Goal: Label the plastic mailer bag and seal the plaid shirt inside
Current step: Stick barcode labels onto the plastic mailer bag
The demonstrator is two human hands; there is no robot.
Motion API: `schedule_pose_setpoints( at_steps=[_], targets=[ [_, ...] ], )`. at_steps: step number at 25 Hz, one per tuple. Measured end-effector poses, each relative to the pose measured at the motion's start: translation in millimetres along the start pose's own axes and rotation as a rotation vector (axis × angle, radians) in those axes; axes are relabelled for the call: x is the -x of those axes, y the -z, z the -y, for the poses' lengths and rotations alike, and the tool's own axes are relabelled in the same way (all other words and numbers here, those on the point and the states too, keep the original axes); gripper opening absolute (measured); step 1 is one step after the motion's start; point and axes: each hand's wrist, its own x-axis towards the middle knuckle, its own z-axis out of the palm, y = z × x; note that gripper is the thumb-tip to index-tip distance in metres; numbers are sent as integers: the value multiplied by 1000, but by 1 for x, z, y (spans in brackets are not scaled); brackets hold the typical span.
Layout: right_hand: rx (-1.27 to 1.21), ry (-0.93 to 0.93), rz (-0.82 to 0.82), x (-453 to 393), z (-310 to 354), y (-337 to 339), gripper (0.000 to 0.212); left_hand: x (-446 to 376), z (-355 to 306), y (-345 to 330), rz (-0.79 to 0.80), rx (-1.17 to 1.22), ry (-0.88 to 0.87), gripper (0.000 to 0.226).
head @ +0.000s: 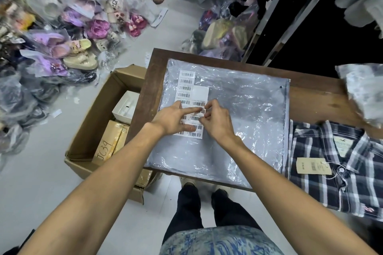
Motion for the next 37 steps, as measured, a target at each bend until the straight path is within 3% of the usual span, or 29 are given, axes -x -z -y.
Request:
schedule_pose_setpoints(
  at_steps=[8,14,20,24,37],
  targets=[
    [47,-5,-92,12,-8,-6,11,-11,0,11,69,-269,-89,74],
    [-19,-52,-94,12,-2,-8,12,-18,2,18,71,-246,-150,77],
    [97,-53,22,10,5,-6,23,-19,5,26,103,-258,-174,80],
    [90,-35,34,13,-2,-11,19,-21,8,22,62,-246,-176,81],
    [119,114,-110,31,-18,-33,16,-19,8,21,24,-231,-184,84]
  ],
)
